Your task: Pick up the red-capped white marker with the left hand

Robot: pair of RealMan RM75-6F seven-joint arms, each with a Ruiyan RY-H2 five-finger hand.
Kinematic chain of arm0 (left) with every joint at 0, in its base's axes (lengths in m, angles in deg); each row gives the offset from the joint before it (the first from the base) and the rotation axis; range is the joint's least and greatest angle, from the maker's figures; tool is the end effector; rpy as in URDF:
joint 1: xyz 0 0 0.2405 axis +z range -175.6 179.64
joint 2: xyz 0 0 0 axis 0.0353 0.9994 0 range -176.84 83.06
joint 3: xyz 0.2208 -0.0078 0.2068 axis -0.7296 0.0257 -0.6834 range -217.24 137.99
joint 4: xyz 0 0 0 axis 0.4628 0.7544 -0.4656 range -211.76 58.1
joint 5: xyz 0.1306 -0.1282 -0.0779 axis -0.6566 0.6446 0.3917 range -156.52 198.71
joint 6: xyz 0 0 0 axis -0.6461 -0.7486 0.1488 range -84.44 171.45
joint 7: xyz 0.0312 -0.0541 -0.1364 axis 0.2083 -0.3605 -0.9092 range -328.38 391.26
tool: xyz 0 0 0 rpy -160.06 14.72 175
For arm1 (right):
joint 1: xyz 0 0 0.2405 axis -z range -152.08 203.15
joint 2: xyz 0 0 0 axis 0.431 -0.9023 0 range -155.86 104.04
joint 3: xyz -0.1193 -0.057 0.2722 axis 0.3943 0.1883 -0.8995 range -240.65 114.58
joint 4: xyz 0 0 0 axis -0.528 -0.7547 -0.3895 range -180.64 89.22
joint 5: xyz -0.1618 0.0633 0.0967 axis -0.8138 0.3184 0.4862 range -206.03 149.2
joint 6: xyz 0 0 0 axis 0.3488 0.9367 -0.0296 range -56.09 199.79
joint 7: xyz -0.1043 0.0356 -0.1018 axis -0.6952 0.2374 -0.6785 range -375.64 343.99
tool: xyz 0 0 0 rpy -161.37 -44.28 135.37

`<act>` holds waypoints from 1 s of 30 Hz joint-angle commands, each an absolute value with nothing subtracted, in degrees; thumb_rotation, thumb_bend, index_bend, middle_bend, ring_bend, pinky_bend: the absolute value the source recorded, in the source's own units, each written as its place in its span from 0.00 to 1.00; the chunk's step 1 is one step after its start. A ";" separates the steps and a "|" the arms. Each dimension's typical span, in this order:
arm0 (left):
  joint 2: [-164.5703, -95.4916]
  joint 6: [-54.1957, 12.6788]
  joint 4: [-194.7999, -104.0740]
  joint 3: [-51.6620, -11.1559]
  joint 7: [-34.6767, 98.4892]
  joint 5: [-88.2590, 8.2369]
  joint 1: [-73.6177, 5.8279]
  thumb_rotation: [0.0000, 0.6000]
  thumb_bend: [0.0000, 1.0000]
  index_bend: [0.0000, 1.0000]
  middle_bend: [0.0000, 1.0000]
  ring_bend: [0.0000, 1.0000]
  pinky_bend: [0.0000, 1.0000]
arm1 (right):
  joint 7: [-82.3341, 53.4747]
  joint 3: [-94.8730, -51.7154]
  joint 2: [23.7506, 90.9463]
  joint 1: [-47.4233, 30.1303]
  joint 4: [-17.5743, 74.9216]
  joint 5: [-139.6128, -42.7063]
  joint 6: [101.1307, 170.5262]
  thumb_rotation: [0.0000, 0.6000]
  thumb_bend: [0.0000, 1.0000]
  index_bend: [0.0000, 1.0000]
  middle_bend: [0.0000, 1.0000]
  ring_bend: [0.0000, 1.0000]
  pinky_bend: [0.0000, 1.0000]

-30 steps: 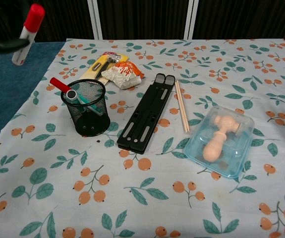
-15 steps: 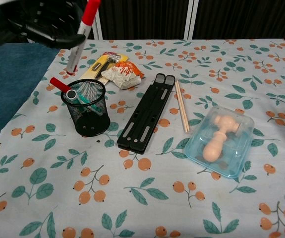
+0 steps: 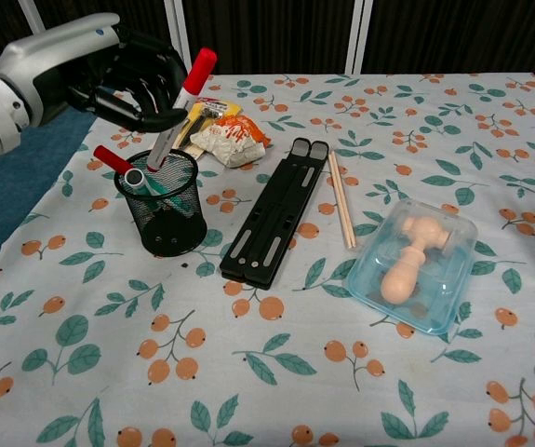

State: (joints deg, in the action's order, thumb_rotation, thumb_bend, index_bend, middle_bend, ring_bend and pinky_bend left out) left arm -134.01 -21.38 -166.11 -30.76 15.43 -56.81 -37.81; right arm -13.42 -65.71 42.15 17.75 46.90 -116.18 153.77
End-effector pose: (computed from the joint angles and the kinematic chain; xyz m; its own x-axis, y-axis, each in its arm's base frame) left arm -0.1557 0.3534 0.0191 -0.0992 0.3460 0.9330 0.8917 -0.3851 0.2376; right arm -0.3315 -0.2053 0.1546 0.2945 -0.0531 0.9542 -0.9531 -0.0893 0.2892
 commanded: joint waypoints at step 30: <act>-126.34 -25.18 -168.33 -32.07 16.99 -60.93 -32.14 1.00 0.23 0.17 0.10 0.12 0.21 | -13.65 -65.46 42.11 17.73 46.77 -116.53 153.65 1.00 0.17 0.00 0.00 0.00 0.18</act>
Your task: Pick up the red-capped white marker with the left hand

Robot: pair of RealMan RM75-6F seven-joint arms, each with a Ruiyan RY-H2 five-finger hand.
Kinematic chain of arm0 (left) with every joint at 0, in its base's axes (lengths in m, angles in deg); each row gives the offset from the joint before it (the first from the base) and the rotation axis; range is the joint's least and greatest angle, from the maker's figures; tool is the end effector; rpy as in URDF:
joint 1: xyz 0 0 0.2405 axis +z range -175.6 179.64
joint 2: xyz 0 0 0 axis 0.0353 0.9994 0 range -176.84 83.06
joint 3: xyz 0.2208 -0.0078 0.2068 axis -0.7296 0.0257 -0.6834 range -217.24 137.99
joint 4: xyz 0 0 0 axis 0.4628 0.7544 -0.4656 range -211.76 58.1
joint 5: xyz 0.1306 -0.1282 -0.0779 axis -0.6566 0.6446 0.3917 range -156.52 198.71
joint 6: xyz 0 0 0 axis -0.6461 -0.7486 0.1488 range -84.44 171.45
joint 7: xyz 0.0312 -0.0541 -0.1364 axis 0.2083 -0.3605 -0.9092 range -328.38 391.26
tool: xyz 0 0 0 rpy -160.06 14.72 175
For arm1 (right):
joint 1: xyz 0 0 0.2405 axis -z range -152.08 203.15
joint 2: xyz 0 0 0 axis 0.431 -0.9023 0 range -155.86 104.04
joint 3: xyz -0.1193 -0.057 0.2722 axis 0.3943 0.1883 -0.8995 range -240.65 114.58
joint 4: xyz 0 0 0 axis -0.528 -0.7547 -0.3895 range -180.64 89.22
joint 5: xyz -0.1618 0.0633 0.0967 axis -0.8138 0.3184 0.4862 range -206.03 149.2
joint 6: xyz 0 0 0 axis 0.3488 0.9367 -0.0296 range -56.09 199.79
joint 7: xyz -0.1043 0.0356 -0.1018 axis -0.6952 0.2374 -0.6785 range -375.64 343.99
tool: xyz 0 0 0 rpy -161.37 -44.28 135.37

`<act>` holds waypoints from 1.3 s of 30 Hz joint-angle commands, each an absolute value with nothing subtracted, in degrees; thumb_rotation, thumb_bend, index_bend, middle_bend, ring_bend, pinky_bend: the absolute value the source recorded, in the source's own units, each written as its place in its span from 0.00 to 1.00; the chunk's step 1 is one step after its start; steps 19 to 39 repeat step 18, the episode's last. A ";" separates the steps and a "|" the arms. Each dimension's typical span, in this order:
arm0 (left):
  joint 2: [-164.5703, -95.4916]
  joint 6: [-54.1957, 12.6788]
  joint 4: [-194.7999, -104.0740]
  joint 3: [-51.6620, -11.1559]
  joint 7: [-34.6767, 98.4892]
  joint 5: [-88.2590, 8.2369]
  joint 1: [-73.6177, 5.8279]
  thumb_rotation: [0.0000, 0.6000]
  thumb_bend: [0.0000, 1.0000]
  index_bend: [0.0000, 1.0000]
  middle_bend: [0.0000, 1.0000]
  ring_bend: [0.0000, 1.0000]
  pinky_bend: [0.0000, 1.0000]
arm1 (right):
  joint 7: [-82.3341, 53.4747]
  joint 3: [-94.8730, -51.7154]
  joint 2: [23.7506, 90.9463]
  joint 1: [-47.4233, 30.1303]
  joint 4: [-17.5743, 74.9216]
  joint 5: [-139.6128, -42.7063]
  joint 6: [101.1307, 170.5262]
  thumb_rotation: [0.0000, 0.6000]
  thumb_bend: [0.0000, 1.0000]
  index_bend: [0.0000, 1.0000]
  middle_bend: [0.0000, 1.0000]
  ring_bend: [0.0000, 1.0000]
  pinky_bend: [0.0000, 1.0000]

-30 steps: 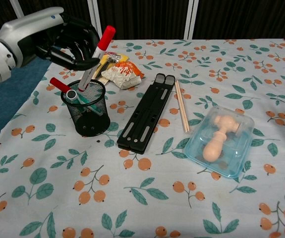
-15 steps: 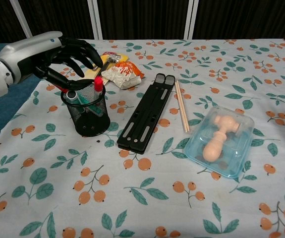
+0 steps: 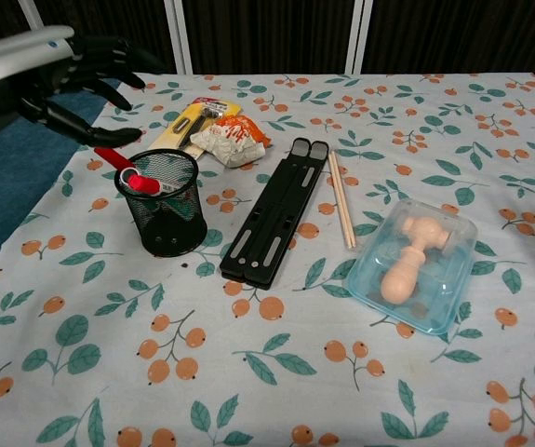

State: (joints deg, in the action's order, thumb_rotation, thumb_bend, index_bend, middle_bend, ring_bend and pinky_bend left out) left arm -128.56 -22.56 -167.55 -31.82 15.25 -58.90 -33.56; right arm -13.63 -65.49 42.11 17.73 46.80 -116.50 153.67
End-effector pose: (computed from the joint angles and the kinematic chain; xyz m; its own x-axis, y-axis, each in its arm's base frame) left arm -0.1899 0.3438 0.0506 -0.0529 0.3002 0.9524 0.9175 -0.3619 0.1650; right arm -0.3315 -0.2046 0.1539 0.3016 -0.0580 0.9517 -0.9506 -0.0947 0.2955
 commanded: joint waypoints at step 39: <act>-115.53 -42.86 -171.14 -42.70 42.48 -64.10 -13.26 1.00 0.07 0.00 0.00 0.00 0.00 | -14.22 -65.16 42.11 17.84 46.36 -117.47 154.22 1.00 0.17 0.00 0.00 0.00 0.18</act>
